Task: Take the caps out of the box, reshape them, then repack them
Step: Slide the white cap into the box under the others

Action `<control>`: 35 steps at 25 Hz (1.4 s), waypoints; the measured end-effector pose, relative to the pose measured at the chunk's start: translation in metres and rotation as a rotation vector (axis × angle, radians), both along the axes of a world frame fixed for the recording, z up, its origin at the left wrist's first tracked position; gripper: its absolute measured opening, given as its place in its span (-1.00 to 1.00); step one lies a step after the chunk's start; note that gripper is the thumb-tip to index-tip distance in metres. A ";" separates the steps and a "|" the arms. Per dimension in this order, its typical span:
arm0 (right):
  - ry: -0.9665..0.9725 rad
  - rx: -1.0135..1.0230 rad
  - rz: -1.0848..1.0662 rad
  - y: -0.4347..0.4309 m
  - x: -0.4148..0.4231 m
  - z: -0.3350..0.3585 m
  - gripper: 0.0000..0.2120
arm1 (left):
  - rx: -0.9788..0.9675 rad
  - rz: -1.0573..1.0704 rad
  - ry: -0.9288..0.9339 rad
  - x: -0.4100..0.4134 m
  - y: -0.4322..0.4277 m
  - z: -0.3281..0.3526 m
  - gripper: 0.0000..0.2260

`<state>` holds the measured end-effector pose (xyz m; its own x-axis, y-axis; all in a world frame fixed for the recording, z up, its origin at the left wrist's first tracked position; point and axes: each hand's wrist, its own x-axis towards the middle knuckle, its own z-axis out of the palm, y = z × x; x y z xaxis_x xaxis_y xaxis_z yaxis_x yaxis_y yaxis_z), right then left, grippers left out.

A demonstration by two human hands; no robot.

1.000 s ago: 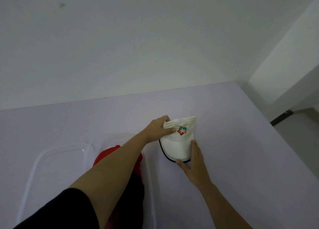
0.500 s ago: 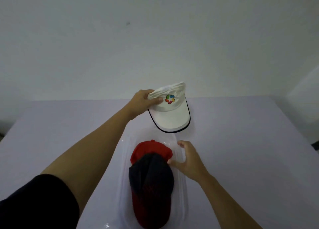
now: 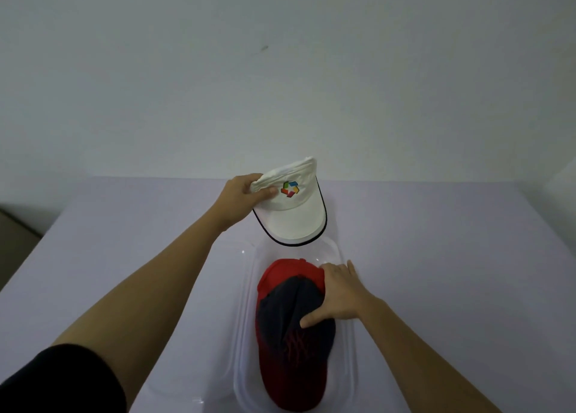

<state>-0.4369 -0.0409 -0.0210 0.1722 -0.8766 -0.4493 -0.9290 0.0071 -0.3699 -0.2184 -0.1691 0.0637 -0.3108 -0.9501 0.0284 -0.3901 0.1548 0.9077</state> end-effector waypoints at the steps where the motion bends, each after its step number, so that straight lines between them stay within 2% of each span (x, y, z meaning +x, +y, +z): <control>1: -0.029 -0.003 -0.006 0.003 0.002 0.003 0.13 | -0.030 0.007 -0.015 0.002 0.000 0.001 -0.90; 4: -0.086 -0.027 -0.003 0.012 0.004 0.008 0.11 | -0.117 0.000 -0.069 0.000 0.003 0.003 -0.85; 6: -0.106 -0.066 0.002 0.018 0.005 0.012 0.07 | -0.252 -0.030 -0.204 -0.004 0.009 0.000 -0.81; 8: -0.121 -0.121 0.040 0.024 0.007 0.014 0.04 | -0.406 -0.122 -0.308 -0.006 0.017 -0.010 -0.80; 10: -0.136 -0.171 0.078 0.030 0.009 0.016 0.05 | -0.443 -0.260 -0.344 -0.002 0.023 -0.022 -0.79; 15: -0.181 -0.228 0.088 0.044 0.011 0.022 0.06 | -0.302 -0.469 -0.463 0.000 0.037 -0.031 -0.63; 19: -0.152 -0.298 0.103 0.053 0.012 0.025 0.04 | -0.234 -0.550 -0.557 -0.013 0.036 -0.013 -0.80; 22: -0.146 -0.334 0.125 0.059 0.011 0.024 0.05 | -0.153 -0.590 -0.642 -0.020 0.040 -0.005 -0.79; 25: -0.152 -0.370 0.126 0.064 0.010 0.023 0.08 | -0.161 -0.668 -0.627 -0.025 0.048 -0.005 -0.80; 27: -0.160 -0.366 0.119 0.063 0.006 0.021 0.08 | -0.122 -0.646 -0.605 -0.027 0.046 -0.007 -0.81; 30: -0.175 -0.326 0.121 0.055 0.003 0.018 0.06 | 0.076 -0.569 -0.521 -0.025 0.036 -0.023 -0.90; 32: -0.209 -0.297 0.127 0.048 0.001 0.019 0.08 | 0.188 -0.543 -0.515 -0.026 0.036 -0.042 -0.88; 34: -0.339 -0.224 0.108 0.043 -0.004 0.018 0.04 | 0.261 -0.503 -0.505 -0.027 0.038 -0.062 -0.86; 35: -0.412 -0.189 0.077 0.040 -0.009 0.017 -0.07 | 0.303 -0.477 -0.478 -0.027 0.038 -0.068 -0.83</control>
